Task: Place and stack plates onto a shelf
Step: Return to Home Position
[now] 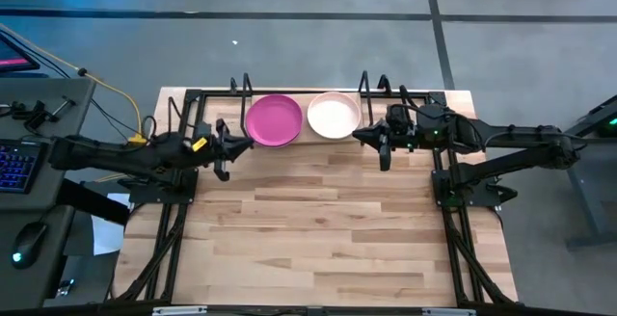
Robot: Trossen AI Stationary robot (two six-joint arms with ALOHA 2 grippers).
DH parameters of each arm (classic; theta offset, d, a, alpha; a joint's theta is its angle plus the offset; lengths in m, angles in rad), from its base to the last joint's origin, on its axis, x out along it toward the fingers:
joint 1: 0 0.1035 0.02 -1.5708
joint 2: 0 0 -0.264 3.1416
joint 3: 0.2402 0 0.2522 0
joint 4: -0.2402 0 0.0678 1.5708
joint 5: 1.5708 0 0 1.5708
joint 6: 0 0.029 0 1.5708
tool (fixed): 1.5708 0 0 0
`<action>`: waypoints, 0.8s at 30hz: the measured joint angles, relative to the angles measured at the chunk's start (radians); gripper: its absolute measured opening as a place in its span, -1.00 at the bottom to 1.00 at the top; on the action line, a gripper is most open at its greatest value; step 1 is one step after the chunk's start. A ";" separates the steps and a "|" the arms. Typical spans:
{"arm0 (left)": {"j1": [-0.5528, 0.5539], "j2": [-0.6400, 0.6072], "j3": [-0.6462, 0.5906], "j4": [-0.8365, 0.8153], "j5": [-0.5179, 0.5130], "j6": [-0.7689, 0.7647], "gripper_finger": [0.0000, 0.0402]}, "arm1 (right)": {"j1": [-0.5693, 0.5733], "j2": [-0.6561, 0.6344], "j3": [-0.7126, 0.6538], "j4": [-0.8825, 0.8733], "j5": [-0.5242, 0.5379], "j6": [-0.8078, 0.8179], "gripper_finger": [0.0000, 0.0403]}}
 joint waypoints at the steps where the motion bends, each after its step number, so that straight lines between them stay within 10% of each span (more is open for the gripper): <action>1: 0.008 -0.018 0.000 -0.053 0.000 0.000 -1.00 | 0.000 0.000 0.000 0.000 0.000 0.002 -1.00; 24: 0.043 -0.416 -0.147 -0.322 0.059 0.019 -1.00 | 0.000 -0.008 0.000 0.000 -0.002 0.086 -1.00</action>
